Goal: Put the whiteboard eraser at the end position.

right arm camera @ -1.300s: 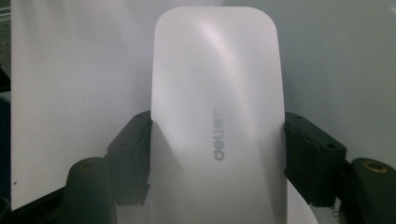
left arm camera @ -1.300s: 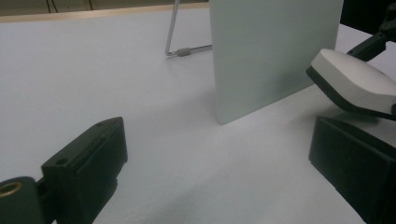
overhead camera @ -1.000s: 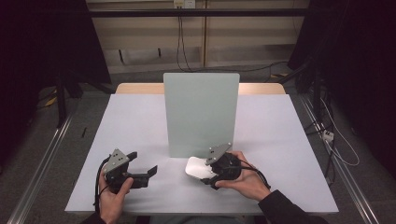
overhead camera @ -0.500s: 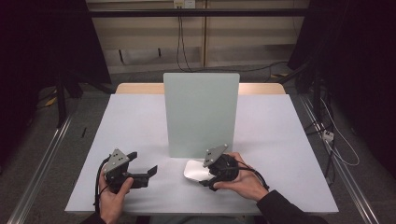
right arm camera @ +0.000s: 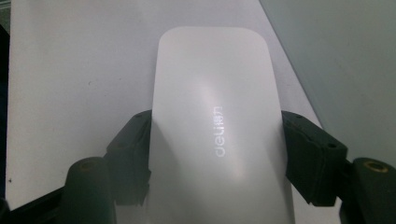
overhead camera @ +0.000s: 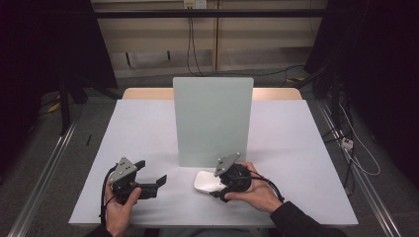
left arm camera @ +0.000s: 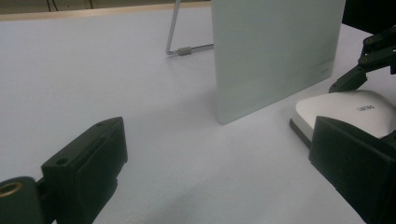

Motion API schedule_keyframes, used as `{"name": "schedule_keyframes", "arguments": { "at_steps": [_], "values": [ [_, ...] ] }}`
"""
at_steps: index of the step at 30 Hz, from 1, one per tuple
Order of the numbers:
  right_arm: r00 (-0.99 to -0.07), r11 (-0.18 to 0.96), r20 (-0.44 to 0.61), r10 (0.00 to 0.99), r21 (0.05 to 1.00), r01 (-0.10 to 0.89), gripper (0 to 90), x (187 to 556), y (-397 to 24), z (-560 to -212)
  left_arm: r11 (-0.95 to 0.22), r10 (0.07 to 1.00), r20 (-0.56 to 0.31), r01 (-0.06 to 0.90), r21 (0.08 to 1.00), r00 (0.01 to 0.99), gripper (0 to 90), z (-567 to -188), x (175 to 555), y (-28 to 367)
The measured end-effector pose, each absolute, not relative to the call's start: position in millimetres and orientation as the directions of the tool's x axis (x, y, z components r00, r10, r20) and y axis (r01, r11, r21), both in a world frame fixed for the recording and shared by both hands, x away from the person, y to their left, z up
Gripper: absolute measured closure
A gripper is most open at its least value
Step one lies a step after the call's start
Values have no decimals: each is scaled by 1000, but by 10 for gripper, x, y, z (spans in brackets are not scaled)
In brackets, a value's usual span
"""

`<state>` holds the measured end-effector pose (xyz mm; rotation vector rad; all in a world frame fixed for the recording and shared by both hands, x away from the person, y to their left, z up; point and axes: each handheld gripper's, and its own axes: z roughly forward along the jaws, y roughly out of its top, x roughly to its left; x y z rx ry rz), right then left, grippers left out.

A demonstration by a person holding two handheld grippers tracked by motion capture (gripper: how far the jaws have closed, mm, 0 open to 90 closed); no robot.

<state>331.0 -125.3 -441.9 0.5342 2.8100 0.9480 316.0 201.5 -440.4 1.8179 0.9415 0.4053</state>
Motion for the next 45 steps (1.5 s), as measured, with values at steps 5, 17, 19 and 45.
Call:
{"name": "schedule_keyframes", "arguments": {
  "at_steps": [5,17,19,45],
  "values": [
    [-925,732,-1,380,611,300,308,3309,-1259,-4428,-186,760,-141,420,888,635,43,-4406,3164,2017],
    [-903,687,23,429,641,342,195,3325,-1297,-4456,-190,758,-142,424,886,636,43,-4413,3170,2012],
    [-901,669,31,433,658,345,174,3327,-1313,-4434,-192,755,-140,420,887,640,43,-4413,3172,2015],
    [-817,526,8,577,761,380,68,3326,-1418,-4297,-180,758,-147,420,889,635,43,-4407,3143,2026]
  ]
}}
